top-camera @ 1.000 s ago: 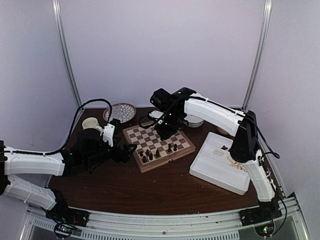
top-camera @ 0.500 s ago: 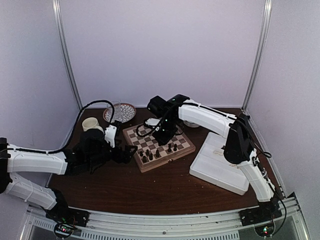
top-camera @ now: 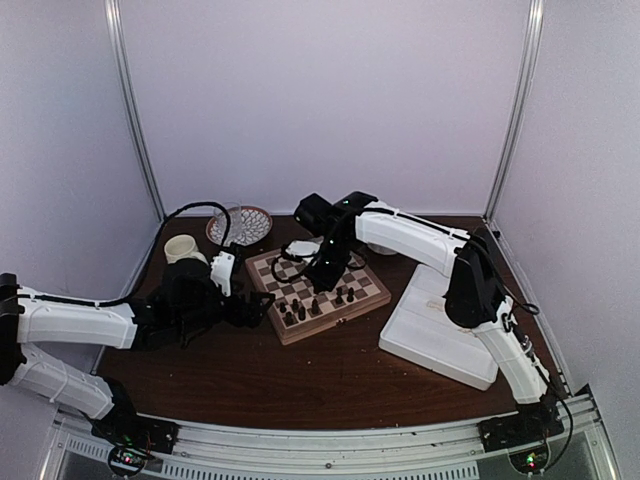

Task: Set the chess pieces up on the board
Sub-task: Place the pawn at e7.

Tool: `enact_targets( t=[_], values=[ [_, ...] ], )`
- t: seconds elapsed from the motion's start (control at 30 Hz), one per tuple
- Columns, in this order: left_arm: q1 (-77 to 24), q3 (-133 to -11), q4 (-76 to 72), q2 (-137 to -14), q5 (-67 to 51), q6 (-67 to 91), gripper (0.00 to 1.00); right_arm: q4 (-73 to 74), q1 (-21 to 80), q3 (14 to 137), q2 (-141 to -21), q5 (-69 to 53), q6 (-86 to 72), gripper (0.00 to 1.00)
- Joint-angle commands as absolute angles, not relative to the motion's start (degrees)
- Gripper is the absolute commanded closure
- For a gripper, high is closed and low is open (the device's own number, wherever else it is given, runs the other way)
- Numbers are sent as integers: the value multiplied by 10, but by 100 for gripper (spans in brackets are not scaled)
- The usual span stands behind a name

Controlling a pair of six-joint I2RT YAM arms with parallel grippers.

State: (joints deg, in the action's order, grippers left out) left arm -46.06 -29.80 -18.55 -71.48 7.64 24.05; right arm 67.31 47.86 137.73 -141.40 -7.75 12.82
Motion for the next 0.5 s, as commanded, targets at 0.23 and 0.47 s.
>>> enact_targets(
  t=[0.23, 0.47],
  values=[
    [-456, -312, -203, -712, 69, 236, 9, 632, 470, 1394, -1419, -116, 211, 100],
    [-456, -311, -203, -710, 69, 234, 10, 612, 468, 1390, -1417, -85, 225, 100]
  ],
)
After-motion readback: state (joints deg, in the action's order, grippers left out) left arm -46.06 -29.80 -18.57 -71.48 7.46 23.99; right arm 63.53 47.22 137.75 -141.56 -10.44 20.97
